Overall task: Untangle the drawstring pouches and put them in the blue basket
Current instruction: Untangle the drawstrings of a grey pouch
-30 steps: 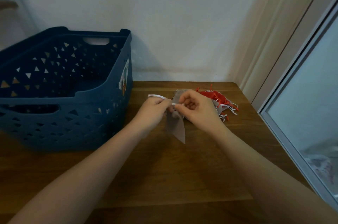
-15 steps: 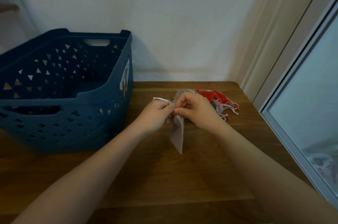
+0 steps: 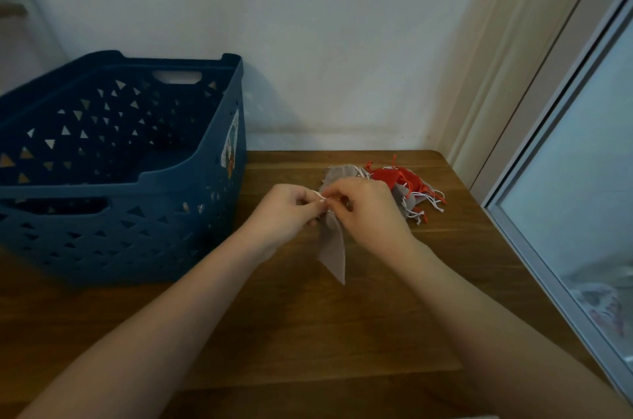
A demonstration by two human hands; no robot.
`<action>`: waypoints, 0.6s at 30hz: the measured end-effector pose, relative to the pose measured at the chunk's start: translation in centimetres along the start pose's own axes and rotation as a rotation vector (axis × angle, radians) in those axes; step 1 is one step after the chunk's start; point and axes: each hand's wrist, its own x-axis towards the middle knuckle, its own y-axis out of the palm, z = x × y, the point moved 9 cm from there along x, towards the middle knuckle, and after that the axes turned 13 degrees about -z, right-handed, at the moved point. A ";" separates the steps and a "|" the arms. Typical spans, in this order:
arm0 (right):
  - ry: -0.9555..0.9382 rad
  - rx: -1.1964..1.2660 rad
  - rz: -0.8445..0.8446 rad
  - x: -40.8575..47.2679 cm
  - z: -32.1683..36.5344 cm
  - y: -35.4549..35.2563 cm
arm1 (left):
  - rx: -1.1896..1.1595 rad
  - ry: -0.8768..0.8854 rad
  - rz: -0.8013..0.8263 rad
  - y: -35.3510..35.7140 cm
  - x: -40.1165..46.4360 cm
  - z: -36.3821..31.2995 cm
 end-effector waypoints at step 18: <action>0.208 0.180 -0.090 -0.7 -1.1 -0.2 | 0.286 0.253 -0.049 0.2 -0.4 -1.1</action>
